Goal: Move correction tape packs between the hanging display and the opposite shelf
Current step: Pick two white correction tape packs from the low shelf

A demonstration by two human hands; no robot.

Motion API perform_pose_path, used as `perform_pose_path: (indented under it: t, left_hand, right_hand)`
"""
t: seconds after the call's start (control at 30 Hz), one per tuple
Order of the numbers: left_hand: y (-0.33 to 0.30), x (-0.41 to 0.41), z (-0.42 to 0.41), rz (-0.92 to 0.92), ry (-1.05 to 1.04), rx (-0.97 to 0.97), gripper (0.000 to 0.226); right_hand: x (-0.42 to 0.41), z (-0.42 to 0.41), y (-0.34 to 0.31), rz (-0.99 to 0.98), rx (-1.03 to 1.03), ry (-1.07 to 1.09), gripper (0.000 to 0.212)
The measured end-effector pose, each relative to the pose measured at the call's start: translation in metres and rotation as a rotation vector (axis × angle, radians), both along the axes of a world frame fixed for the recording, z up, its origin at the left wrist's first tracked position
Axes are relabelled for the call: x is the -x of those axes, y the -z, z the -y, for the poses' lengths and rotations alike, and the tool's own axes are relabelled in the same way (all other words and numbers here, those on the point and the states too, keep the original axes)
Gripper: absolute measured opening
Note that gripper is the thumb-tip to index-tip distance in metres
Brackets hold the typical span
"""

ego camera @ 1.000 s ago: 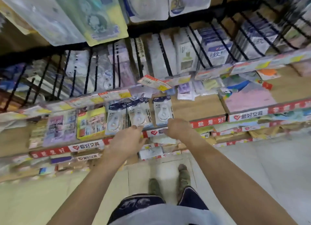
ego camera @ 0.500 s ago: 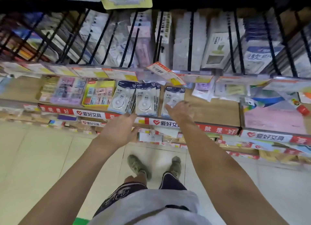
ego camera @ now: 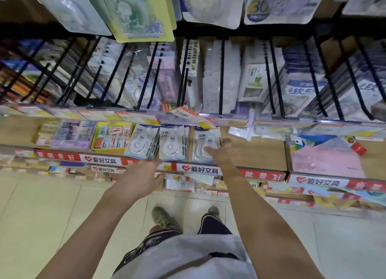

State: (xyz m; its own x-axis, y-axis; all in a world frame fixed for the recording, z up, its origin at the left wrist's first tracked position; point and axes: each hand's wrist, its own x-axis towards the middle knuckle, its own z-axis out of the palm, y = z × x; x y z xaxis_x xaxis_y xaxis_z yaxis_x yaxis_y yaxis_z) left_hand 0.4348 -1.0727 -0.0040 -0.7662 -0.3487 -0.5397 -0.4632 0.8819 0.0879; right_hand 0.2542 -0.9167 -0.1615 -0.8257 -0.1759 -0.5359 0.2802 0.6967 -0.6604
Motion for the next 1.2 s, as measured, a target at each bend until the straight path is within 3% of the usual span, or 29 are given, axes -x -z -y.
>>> perform_pose_path:
  t: [0.1, 0.23, 0.33, 0.43, 0.6, 0.83, 1.0, 1.2]
  left_hand:
    - [0.008, 0.008, -0.014, 0.085, 0.066, -0.005, 0.048]
    - [0.024, 0.026, -0.037, 0.11, 0.144, -0.087, 0.049]
    - [0.044, 0.048, -0.055, 0.104, 0.111, -0.17, 0.062]
    - [0.067, 0.071, -0.071, 0.048, 0.091, -0.196, 0.057]
    - [0.11, 0.096, -0.082, -0.023, 0.159, -0.031, 0.044]
    - [0.145, 0.105, -0.082, -0.195, 0.172, 0.152, 0.06]
    - [0.155, 0.109, -0.079, -0.247, -0.066, -0.018, 0.071]
    - [0.159, 0.119, -0.077, -0.265, -0.212, -0.089, 0.072]
  right_hand:
    - [0.004, -0.022, -0.003, 0.037, 0.192, 0.009, 0.041]
    - [0.001, -0.062, -0.014, 0.079, 0.418, 0.069, 0.022]
    - [-0.005, -0.091, -0.026, 0.039, 0.478, 0.172, 0.022]
    - [-0.013, -0.115, -0.037, 0.046, 0.532, 0.261, 0.025]
    - [-0.033, -0.146, -0.053, 0.013, 0.596, 0.39, 0.03]
    - [-0.062, -0.183, -0.073, -0.069, 0.605, 0.461, 0.027]
    - [-0.08, -0.194, -0.08, -0.125, 0.621, 0.5, 0.019]
    - [-0.093, -0.196, -0.075, -0.167, 0.628, 0.526, 0.029]
